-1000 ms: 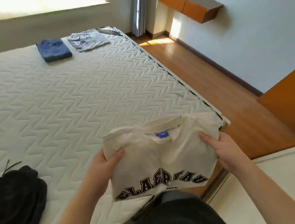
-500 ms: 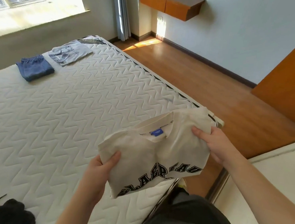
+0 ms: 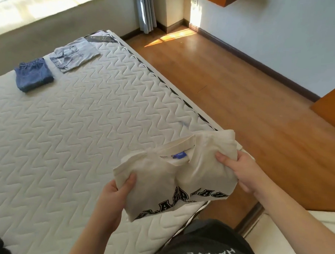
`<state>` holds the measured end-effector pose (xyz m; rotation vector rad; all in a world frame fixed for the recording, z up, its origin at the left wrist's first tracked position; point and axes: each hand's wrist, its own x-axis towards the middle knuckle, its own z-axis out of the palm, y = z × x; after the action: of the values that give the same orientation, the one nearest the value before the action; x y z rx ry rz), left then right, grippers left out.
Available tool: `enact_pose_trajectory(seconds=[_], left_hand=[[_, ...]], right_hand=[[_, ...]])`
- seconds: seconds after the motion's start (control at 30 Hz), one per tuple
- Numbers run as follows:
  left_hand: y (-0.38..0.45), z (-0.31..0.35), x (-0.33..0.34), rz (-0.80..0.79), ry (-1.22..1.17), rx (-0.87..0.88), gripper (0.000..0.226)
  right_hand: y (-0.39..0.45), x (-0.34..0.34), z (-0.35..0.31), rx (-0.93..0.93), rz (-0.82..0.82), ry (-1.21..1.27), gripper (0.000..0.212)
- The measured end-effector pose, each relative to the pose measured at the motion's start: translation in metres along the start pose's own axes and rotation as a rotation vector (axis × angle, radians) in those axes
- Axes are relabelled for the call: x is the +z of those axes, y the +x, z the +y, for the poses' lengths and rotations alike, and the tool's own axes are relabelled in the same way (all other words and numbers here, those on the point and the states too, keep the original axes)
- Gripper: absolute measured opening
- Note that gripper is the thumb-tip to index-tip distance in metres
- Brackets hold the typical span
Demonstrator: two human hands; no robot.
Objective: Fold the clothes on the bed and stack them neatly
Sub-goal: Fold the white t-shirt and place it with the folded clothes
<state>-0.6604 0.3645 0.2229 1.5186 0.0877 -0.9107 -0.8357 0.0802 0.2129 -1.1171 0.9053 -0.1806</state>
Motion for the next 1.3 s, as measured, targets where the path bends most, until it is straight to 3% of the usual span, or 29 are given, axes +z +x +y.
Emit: enact_pose_trajectory(seconds=[0.33, 0.57, 0.67, 0.77, 0.9, 1.3], left_hand=[[0.029, 0.008, 0.027, -0.006, -0.062, -0.036, 0.042], [0.056, -0.001, 0.035, -0.113, -0.012, -0.101, 0.05], [0.066, 0.004, 0.056, -0.202, 0.055, -0.089, 0.039], [0.075, 0.011, 0.084, -0.306, 0.119, -0.046, 0.027], [0.094, 0.01, 0.132, -0.362, 0.198, -0.001, 0.041], [0.152, 0.013, 0.332, -0.184, 0.266, -0.013, 0.029]], right_hand=[[0.017, -0.014, -0.024, -0.007, 0.036, -0.03, 0.036], [0.004, -0.016, -0.013, -0.054, 0.227, -0.182, 0.022], [-0.005, -0.03, -0.014, -0.058, 0.272, -0.169, 0.021], [-0.008, -0.052, -0.018, -0.07, 0.307, -0.141, 0.022], [0.005, -0.096, -0.025, -0.065, 0.343, -0.1, 0.019], [0.13, -0.263, -0.073, 0.016, 0.244, 0.001, 0.042]])
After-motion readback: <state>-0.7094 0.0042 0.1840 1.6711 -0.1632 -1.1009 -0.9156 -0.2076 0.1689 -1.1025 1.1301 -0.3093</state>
